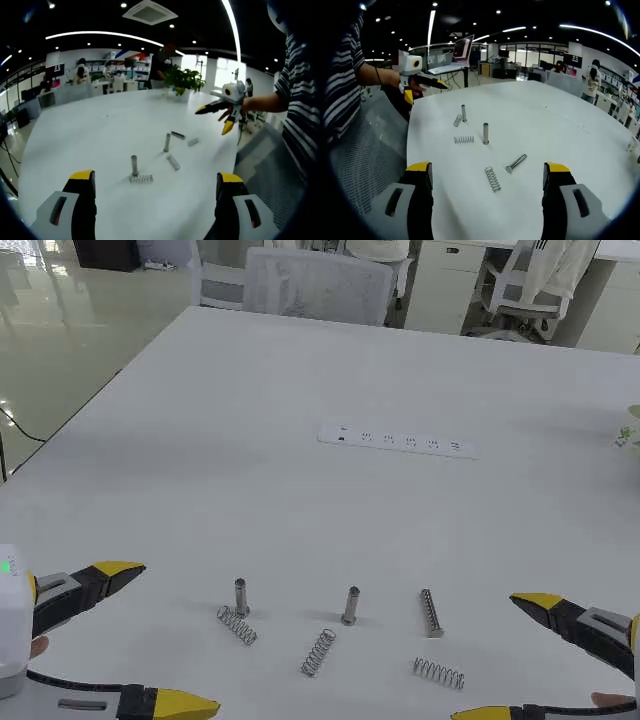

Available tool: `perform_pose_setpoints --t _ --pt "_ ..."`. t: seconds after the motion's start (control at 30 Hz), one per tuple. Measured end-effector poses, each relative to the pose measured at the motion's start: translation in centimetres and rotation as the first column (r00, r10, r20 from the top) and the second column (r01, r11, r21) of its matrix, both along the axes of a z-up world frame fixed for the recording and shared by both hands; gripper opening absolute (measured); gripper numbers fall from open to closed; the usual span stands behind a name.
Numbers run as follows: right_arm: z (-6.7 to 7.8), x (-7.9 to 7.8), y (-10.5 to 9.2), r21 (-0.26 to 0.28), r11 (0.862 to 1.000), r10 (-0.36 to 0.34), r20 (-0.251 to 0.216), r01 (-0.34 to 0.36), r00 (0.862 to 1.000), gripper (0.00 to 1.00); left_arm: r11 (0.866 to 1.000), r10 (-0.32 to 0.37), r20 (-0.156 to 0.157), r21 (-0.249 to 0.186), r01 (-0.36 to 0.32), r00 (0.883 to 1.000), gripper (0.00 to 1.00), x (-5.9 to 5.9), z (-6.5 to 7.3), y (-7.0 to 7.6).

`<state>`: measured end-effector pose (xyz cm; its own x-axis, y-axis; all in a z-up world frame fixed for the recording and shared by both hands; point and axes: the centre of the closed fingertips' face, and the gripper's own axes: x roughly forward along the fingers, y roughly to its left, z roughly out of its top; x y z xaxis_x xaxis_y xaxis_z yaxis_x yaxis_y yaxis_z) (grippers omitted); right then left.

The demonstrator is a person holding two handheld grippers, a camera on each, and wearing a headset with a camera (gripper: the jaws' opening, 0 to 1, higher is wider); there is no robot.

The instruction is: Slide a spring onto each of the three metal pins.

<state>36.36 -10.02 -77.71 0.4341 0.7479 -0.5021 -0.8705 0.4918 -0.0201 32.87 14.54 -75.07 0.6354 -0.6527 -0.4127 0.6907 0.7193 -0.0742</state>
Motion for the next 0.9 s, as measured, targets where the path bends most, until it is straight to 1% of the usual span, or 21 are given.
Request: perform_pose_setpoints --t 0.1,0.3,0.9 --pt "0.02 -0.05 0.01 -0.004 1.000 0.003 0.002 -0.003 1.000 0.99 1.000 -0.003 -0.001 0.006 0.003 1.000 0.98 -0.07 0.02 0.01" --pt "0.19 0.10 -0.10 0.008 1.000 -0.003 0.003 0.003 1.000 0.99 1.000 -0.004 0.000 0.009 0.004 1.000 0.98 -0.05 0.11 0.06" --pt "0.70 0.06 0.04 0.011 1.000 -0.008 0.012 0.008 1.000 0.99 1.000 -0.009 0.000 0.007 0.009 1.000 0.98 -0.19 0.20 -0.07"
